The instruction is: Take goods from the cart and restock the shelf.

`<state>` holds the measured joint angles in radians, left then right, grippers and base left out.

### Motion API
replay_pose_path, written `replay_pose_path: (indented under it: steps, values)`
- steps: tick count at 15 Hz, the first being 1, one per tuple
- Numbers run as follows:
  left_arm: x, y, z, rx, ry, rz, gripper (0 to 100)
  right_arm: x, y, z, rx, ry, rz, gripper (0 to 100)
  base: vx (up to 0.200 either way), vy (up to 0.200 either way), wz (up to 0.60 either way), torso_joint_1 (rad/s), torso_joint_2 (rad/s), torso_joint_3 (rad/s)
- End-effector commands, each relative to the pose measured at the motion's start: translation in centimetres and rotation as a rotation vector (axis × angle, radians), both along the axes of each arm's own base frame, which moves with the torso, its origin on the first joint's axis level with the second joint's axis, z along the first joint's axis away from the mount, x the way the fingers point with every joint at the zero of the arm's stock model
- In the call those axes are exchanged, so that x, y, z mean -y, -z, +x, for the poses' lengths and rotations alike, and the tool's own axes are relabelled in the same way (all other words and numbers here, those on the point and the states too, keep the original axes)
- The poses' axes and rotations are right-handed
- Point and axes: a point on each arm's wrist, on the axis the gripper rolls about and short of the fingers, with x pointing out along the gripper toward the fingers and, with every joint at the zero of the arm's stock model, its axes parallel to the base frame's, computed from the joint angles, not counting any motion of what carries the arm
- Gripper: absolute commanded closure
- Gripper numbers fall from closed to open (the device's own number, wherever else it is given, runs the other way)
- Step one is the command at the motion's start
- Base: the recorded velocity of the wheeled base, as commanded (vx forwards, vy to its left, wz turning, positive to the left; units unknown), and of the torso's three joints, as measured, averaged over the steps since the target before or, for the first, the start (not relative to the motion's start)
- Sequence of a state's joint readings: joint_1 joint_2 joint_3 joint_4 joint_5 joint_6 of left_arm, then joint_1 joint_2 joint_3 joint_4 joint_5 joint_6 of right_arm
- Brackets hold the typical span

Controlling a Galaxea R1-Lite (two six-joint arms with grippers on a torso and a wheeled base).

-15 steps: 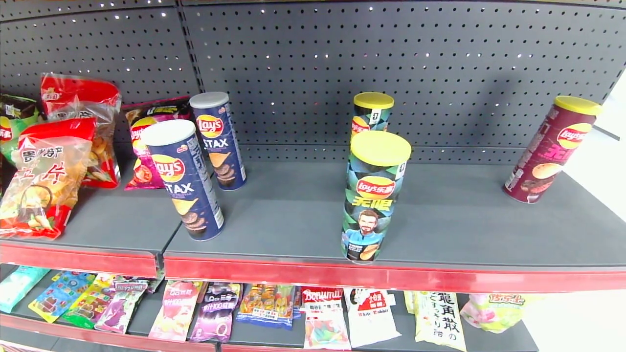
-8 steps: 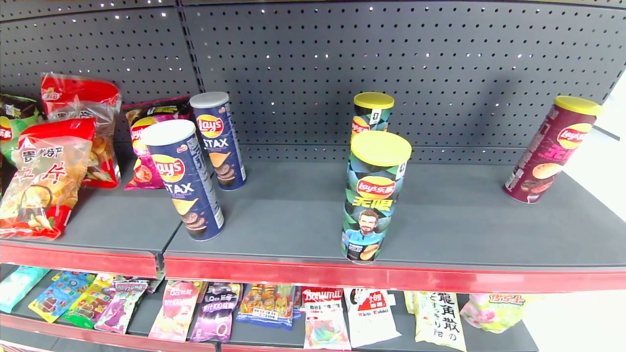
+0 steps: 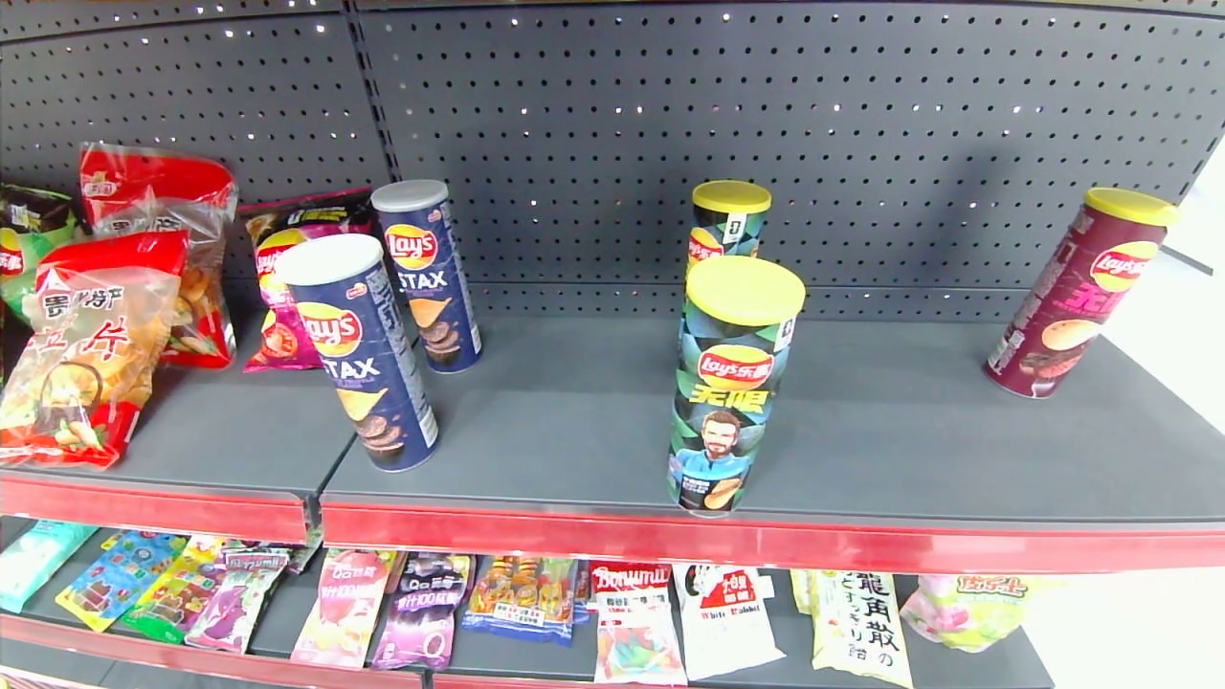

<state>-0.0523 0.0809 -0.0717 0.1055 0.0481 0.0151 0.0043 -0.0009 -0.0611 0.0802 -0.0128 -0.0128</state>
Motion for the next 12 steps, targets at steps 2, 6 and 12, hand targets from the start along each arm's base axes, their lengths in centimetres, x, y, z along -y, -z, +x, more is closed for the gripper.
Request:
replay_pose_path:
  steps: [2, 6, 12]
  values:
    - [-0.02, -0.01, 0.0, 0.0, -0.006, 0.001, 0, 0.0, -0.01, 0.0, 0.0, 0.001, 0.0, 0, 0.0, 0.0, 0.0, 0.0, 0.0, 0.0]
    - [-0.05, -0.02, 0.0, 0.001, -0.023, -0.002, 0, 0.01, 0.03, 0.02, -0.002, 0.004, -0.001, 0, -0.15, 0.0, 0.0, 0.004, 0.0, 0.001]
    - [-0.04, -0.01, 0.0, 0.0, -0.02, -0.002, 0, 0.0, 0.8, 0.49, 0.021, 0.002, -0.002, 0, -0.2, 0.0, 0.0, -0.001, 0.0, 0.003]
